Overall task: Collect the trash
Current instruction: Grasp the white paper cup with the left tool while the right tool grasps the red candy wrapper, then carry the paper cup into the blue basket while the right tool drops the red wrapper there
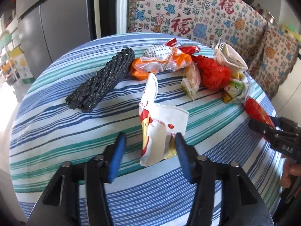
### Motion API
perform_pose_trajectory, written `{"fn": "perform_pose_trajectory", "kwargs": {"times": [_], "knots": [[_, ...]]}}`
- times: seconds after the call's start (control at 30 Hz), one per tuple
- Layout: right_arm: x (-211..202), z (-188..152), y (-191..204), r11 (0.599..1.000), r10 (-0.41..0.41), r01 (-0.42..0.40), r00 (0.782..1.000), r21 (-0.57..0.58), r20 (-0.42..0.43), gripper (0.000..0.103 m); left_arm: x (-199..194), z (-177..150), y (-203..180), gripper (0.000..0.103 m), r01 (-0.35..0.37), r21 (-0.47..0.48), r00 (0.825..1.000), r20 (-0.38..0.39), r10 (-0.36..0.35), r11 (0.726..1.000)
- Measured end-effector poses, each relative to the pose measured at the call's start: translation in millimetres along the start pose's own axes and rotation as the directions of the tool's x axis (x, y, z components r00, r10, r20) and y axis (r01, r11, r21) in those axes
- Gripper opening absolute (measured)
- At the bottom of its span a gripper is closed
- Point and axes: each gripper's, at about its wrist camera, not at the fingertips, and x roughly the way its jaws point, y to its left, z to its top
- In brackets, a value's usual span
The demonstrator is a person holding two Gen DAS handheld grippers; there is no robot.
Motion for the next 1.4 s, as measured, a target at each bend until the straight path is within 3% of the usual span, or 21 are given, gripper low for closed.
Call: {"fn": "perform_pose_trajectory", "kwargs": {"times": [0.07,0.47,0.53,0.6,0.63,0.67,0.7,0.73,0.77,1.1,1.4], "knots": [[3.7,-0.2,6.0,0.998,-0.042,0.043,0.999,-0.051,0.003,0.072,-0.6,-2.4,2.0,0.068,-0.007,0.006,1.0,0.001,0.007,1.0],[16.5,19.1,4.6,0.998,-0.053,0.053,0.999,-0.031,-0.001,0.075,3.4,0.1,4.4,0.076,-0.013,-0.004,1.0,0.001,0.013,1.0],[14.3,17.1,4.4,0.998,-0.065,0.064,0.998,-0.026,-0.002,0.074,1.4,-0.1,5.2,0.066,-0.01,-0.014,1.0,0.01,0.01,1.0],[9.8,13.3,2.9,0.998,-0.066,0.066,0.998,-0.023,0.002,0.064,-0.1,0.5,4.9,0.041,0.009,-0.018,1.0,0.013,-0.009,1.0],[7.0,12.6,3.6,0.998,-0.064,0.064,0.998,-0.024,0.001,0.049,-0.7,0.8,3.4,0.037,0.017,-0.012,1.0,0.012,-0.017,1.0],[4.3,12.3,3.1,0.998,-0.065,0.065,0.998,-0.02,-0.004,0.022,-2.4,1.0,2.3,0.032,0.01,-0.004,1.0,0.02,-0.01,1.0],[2.2,12.1,1.9,0.998,-0.06,0.06,0.998,-0.015,-0.015,0.019,-4.9,0.9,0.9,0.021,0.01,0.003,1.0,0.03,-0.01,1.0],[0.0,11.1,0.3,0.999,-0.049,0.049,0.999,-0.007,-0.023,0.019,-8.6,1.5,0.1,0.018,0.011,0.007,0.999,0.04,-0.011,1.0],[-2.8,10.4,-1.1,0.999,-0.04,0.041,0.999,0.006,-0.031,0.018,-12.3,2.0,0.0,0.005,0.009,0.008,0.999,0.045,-0.01,1.0],[-47.8,0.6,-2.3,1.0,-0.01,0.01,1.0,0.024,0.001,0.016,-30.2,-2.8,-5.2,0.005,0.068,0.02,0.997,0.047,-0.069,0.997],[-78.1,-16.1,-9.6,0.999,-0.01,0.008,0.999,0.039,0.043,0.015,-57.0,-4.6,-17.1,0.004,0.109,0.04,0.989,0.094,-0.112,0.993]]}}
